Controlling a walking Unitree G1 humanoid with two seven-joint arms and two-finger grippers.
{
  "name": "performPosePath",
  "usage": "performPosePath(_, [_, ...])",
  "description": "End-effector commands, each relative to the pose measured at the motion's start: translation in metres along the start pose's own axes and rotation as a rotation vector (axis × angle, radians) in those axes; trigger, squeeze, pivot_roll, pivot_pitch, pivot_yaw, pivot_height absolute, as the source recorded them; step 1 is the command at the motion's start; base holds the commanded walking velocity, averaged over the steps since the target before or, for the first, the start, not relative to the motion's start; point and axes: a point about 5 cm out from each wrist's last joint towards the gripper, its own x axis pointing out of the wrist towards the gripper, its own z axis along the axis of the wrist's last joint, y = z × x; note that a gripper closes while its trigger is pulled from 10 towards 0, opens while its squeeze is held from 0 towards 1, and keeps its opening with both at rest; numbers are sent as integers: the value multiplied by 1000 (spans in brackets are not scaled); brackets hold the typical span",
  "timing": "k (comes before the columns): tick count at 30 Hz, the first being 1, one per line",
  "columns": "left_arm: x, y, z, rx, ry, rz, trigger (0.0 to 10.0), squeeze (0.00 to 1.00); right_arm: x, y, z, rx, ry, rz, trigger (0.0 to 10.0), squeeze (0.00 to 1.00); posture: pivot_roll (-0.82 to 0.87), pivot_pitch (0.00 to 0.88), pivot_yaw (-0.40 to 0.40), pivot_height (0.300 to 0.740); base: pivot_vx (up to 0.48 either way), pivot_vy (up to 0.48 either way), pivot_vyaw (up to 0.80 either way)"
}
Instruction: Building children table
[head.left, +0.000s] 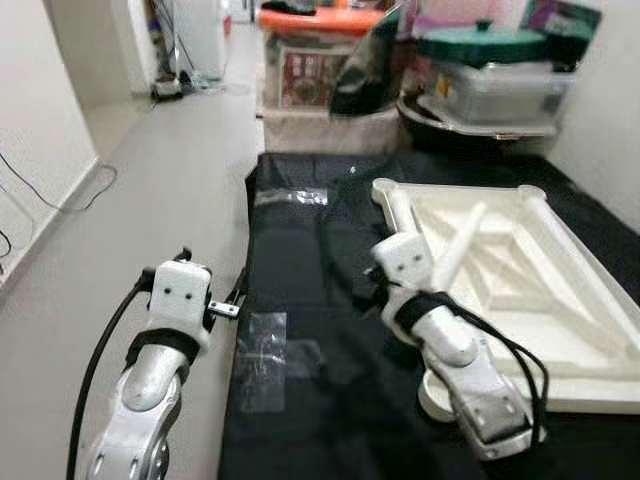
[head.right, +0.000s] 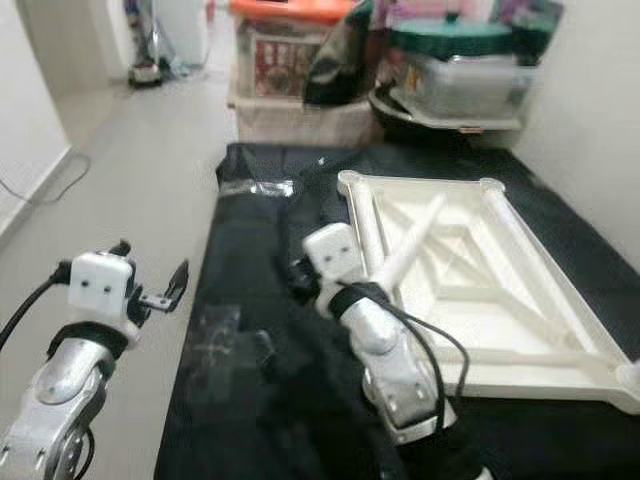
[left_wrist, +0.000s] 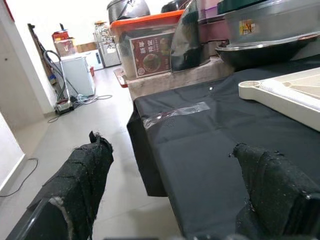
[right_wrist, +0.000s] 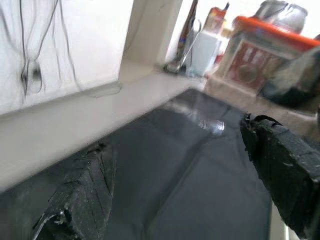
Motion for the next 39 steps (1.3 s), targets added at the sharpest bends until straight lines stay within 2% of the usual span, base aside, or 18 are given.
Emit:
performPosePath(1, [1,0,-4,8,11,3,10000,0,-2,-2,-14,-33,84,-4,10000,0,-6,0,-76,740,0,0,0])
performPosePath(3, [2,-1,-5,7,8,7,10000,0,-7,-8,-37,-175,203,-3,10000,0,-17,0,-74,740,0,0,0])
performPosePath(5, [2,-1,-5,7,8,7,10000,0,-7,-8,-37,-175,203,-3,10000,0,-17,0,-74,740,0,0,0])
performPosePath(7, [2,-2,-6,6,8,7,10000,0,-11,-15,-50,-259,273,-14,10000,0,-20,0,-78,740,0,0,0])
performPosePath(8, [3,-3,-6,5,7,6,10000,0,-13,-24,-55,-274,311,-52,10000,0,-24,0,-80,740,0,0,0])
performPosePath(11, [3,-3,-7,3,7,7,10000,0,-16,-35,-60,-295,347,-89,10000,0,-30,0,-77,740,0,0,0])
performPosePath(16, [4,-3,-7,2,8,7,10000,0,-19,-39,-63,-301,364,-94,10000,0,-34,0,-76,740,0,0,0])
performPosePath(18, [4,-3,-8,3,9,5,10000,0,-25,-45,-67,-297,399,-103,10000,0,-35,0,-77,740,0,0,0])
performPosePath(22, [5,-4,-9,2,9,4,10000,0,-31,-50,-72,-268,429,-109,10000,0,-43,0,-75,740,0,0,0])
performPosePath(24, [6,-5,-10,2,9,2,10000,0,-35,-50,-80,-192,478,-106,10000,0,-46,0,-76,740,0,0,0])
performPosePath(27, [6,-5,-11,2,10,1,10000,0,-37,-50,-83,-162,499,-108,10000,0,-47,0,-76,740,0,0,0])
performPosePath(30, [6,-6,-12,0,10,0,10000,0,-39,-49,-90,-78,536,-127,10000,0,-46,0,-80,740,0,0,0])
performPosePath(33, [6,-6,-12,0,10,0,10000,0,-39,-49,-90,-78,536,-127,10000,0,-46,0,-80,740,0,0,0])
performPosePath(34, [6,-6,-12,-1,10,1,10000,0,-39,-52,-92,-13,550,-170,10000,0,-44,0,-83,740,0,0,0])
performPosePath(35, [6,-6,-12,-2,10,2,10000,0,-37,-59,-95,101,557,-266,10000,0,-38,0,-88,740,0,0,0])
performPosePath(37, [6,-6,-12,-2,10,2,10000,0,-37,-59,-95,101,557,-266,10000,0,-38,0,-88,740,0,0,0])
performPosePath(38, [6,-6,-13,-2,10,3,10000,0,-36,-64,-97,180,562,-330,10000,0,-38,0,-88,740,0,0,0])
performPosePath(39, [6,-6,-13,-2,10,3,10000,0,-36,-64,-97,180,562,-330,10000,0,-38,0,-88,740,0,0,0])
